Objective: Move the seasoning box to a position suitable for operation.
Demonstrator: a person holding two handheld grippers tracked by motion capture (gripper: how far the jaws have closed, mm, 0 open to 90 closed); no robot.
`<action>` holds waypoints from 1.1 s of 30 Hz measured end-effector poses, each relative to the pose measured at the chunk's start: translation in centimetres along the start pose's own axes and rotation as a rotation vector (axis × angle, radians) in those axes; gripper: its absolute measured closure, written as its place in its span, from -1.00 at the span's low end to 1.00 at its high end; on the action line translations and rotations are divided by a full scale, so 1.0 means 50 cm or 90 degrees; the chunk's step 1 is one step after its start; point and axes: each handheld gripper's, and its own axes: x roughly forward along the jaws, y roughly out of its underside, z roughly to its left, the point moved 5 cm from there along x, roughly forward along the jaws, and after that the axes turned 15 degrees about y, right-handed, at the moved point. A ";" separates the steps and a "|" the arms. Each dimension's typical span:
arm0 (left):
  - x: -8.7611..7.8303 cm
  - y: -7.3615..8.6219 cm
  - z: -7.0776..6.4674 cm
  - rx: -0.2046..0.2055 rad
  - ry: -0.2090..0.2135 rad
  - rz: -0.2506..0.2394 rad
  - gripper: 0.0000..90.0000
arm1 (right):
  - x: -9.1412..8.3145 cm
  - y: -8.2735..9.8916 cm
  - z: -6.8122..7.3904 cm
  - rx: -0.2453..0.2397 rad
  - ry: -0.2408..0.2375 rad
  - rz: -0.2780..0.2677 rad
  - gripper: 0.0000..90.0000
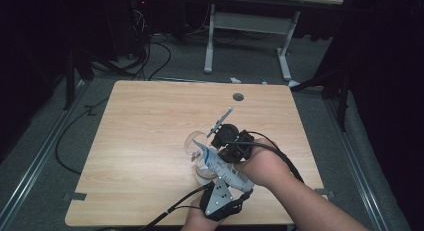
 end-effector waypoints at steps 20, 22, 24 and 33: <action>0.000 -0.001 -0.002 -0.001 0.000 -0.004 0.28 | -0.001 0.000 0.000 -0.001 0.000 0.000 1.00; 0.000 -0.001 -0.001 -0.001 0.000 -0.004 0.28 | -0.001 0.000 0.001 0.001 0.000 0.001 1.00; 0.000 -0.001 -0.001 -0.002 0.000 -0.004 0.28 | -0.001 0.000 0.001 0.001 0.001 0.002 1.00; 0.000 -0.002 -0.001 -0.002 0.001 -0.006 0.28 | 0.000 -0.001 0.000 -0.002 0.002 -0.001 1.00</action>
